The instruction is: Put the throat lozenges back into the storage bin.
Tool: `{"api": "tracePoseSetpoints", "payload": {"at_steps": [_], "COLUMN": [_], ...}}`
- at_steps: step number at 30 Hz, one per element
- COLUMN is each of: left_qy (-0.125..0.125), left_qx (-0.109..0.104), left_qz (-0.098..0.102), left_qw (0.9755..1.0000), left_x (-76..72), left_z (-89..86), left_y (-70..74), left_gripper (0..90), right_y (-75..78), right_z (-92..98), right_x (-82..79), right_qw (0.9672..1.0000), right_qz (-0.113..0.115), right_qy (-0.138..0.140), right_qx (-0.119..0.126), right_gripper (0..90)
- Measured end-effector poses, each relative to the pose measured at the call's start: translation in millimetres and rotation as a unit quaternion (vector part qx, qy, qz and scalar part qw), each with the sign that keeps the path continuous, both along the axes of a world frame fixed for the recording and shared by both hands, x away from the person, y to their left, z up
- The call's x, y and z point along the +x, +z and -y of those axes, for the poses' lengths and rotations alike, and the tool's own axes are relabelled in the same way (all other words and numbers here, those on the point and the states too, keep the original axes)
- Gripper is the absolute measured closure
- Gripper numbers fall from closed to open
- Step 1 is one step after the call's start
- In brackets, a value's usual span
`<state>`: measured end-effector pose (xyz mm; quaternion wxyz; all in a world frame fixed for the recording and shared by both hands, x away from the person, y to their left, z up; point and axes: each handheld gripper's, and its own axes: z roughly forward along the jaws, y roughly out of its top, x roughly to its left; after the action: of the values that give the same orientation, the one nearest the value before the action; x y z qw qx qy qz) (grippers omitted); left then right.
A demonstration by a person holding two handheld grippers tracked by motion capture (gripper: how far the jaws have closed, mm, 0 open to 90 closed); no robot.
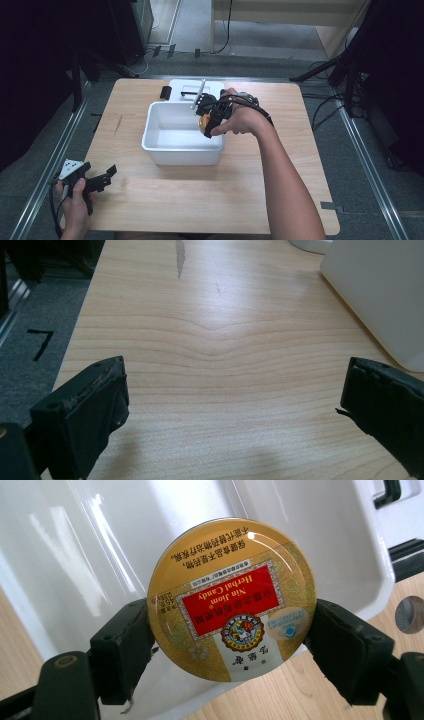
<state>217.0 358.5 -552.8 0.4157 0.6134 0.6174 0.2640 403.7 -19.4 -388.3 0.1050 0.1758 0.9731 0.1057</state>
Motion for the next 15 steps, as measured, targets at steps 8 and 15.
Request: {"api": "tracePoseSetpoints", "payload": {"at_steps": [8, 15], "left_qy": [-0.001, 0.0], "left_qx": [0.0, 0.0], "left_qz": [0.0, 0.0], "left_qw": [1.0, 1.0], "left_x": [0.2, 0.2], "left_z": [0.1, 0.1], "left_y": [-0.1, -0.1], "left_gripper": [0.0, 0.0], "right_y": [-9.1, -17.3], "right_z": [-2.0, -4.5], "right_x": [0.9, 1.6], "right_qw": [0.9999, 0.9998], "right_qz": [-0.002, -0.011], "right_qy": [0.009, 0.006], "right_qx": [-0.007, -0.015], "right_gripper": [21.8, 21.8]}}
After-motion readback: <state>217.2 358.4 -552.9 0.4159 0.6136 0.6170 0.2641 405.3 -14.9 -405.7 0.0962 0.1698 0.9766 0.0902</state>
